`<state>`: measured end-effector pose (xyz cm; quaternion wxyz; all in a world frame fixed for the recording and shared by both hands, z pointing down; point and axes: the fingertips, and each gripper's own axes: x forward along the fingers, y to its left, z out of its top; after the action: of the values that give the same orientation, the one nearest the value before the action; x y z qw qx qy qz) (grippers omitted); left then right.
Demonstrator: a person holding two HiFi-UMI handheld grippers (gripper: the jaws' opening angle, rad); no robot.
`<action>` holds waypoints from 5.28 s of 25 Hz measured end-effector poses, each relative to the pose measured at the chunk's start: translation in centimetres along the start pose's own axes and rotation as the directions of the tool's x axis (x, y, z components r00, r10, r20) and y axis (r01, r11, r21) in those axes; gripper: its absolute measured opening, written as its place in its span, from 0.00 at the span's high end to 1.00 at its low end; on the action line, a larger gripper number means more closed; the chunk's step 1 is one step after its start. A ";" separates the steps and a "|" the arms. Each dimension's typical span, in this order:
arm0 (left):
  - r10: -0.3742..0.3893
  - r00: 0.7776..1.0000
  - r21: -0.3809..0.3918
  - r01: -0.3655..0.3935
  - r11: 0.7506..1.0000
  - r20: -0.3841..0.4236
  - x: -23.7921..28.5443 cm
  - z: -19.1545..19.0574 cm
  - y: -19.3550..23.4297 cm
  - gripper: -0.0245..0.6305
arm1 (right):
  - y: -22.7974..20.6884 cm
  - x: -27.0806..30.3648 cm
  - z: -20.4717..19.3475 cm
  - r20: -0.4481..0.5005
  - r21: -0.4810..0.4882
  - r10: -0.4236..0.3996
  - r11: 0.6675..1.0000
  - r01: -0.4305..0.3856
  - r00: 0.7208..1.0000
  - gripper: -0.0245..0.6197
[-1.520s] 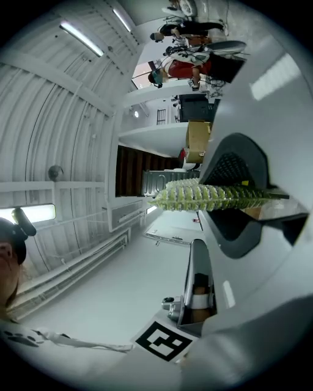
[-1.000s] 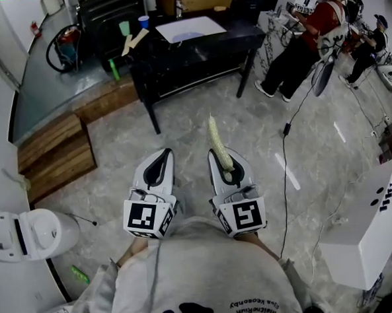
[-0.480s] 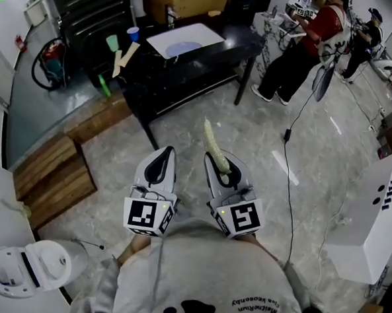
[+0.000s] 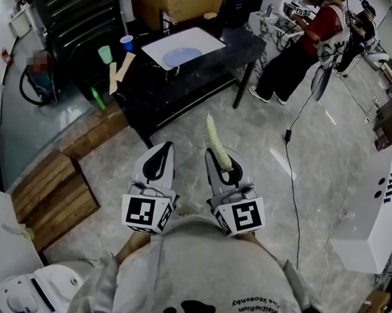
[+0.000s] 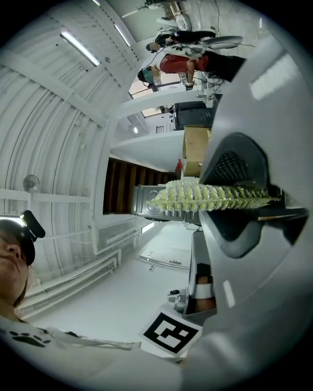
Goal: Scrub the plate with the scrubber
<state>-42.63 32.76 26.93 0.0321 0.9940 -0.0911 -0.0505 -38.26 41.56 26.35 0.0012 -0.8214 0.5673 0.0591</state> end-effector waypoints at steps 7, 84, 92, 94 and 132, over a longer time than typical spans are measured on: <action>-0.032 0.999 -0.035 0.031 0.999 -0.020 1.1 -0.8 2.1 0.96 | 0.1 2.4 -1.1 -0.035 -0.011 -0.023 1.000 0.022 0.999 0.85; 0.315 0.940 -0.121 -0.331 0.936 -0.134 47.6 -8.6 23.9 0.96 | -32.8 47.3 -11.9 -0.120 0.077 0.274 0.961 -0.266 0.954 0.85; 0.313 0.932 -0.113 -0.336 0.935 -0.181 51.6 -10.6 30.3 0.95 | -32.1 55.0 -14.8 -0.183 0.072 0.304 0.953 -0.296 0.935 0.85; 0.310 0.930 -0.131 -0.338 0.932 -0.196 52.2 -11.6 31.7 0.95 | -31.7 56.5 -15.7 -0.212 0.072 0.315 0.949 -0.307 0.925 0.85; 0.463 0.778 -0.233 -0.589 0.774 -0.425 54.5 -23.8 40.7 0.93 | -27.0 67.2 -27.9 -0.415 0.126 0.618 0.766 -0.630 0.668 0.85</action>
<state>5.99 -15.93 48.36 0.2386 0.8971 -0.3521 0.1195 13.08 -13.31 45.72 -0.1566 -0.5693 0.7981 -0.1202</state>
